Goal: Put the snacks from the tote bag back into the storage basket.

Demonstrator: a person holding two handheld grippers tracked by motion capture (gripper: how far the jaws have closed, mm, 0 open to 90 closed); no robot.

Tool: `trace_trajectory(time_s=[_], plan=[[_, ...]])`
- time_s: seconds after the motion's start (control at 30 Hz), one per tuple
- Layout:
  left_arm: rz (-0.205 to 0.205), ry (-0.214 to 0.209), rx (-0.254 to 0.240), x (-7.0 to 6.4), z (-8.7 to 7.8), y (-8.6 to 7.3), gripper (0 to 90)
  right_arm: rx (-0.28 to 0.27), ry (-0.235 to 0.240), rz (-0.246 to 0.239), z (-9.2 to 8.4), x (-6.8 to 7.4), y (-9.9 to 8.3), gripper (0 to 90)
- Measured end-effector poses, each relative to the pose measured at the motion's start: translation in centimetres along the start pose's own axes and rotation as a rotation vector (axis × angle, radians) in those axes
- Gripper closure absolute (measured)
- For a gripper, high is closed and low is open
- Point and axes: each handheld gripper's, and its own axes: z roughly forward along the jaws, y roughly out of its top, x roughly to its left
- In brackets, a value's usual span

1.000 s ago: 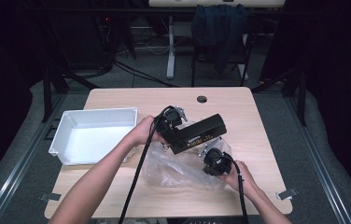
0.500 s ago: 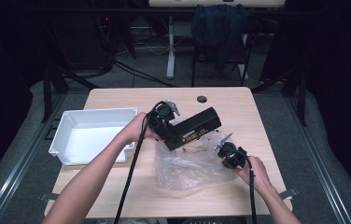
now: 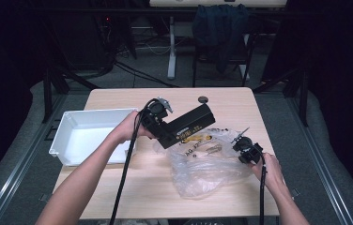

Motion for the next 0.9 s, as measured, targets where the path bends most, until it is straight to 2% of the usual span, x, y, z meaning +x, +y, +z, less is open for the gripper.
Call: trace_trajectory(time_s=[0.13,0.27,0.3,0.37,0.4,0.43,0.57,0.7,0.77,0.8,0.9], plan=[[0.02,0.017,0.029,0.3,-0.7,-0.5,43.2,-0.06,0.096,0.029,-0.8,-0.3,0.1,88.4],[0.025,0.033,0.042,0.6,-1.4,-1.0,43.2,-0.111,0.186,0.06,-1.6,-0.6,0.1,78.0],[0.025,0.039,0.048,0.6,-1.6,-1.2,43.2,-0.129,0.19,0.076,-1.8,-0.6,0.0,71.5],[0.03,0.05,0.058,0.8,-1.9,-1.4,43.2,-0.133,0.223,0.061,-2.4,-0.8,0.1,63.6],[0.031,0.053,0.063,0.8,-2.1,-1.5,43.2,-0.159,0.234,0.078,-2.7,-0.7,0.1,58.6],[0.033,0.055,0.067,0.8,-2.2,-1.6,43.2,-0.159,0.236,0.068,-3.1,-0.9,0.0,52.0],[0.04,0.065,0.083,0.9,-2.7,-2.0,43.2,-0.197,0.277,0.089,-4.5,-1.3,-0.2,35.5],[0.041,0.073,0.092,1.1,-3.2,-2.4,43.2,-0.23,0.301,0.097,-5.6,-1.6,-0.6,26.8],[0.04,0.083,0.097,1.2,-3.5,-2.7,43.2,-0.267,0.346,0.121,-6.0,-1.7,-0.7,24.0],[0.042,0.086,0.099,1.2,-3.6,-2.8,43.2,-0.28,0.351,0.125,-6.2,-1.8,-0.8,23.6],[0.048,0.087,0.102,1.3,-4.0,-3.1,43.2,-0.286,0.366,0.128,-6.7,-2.0,-0.7,21.1]])
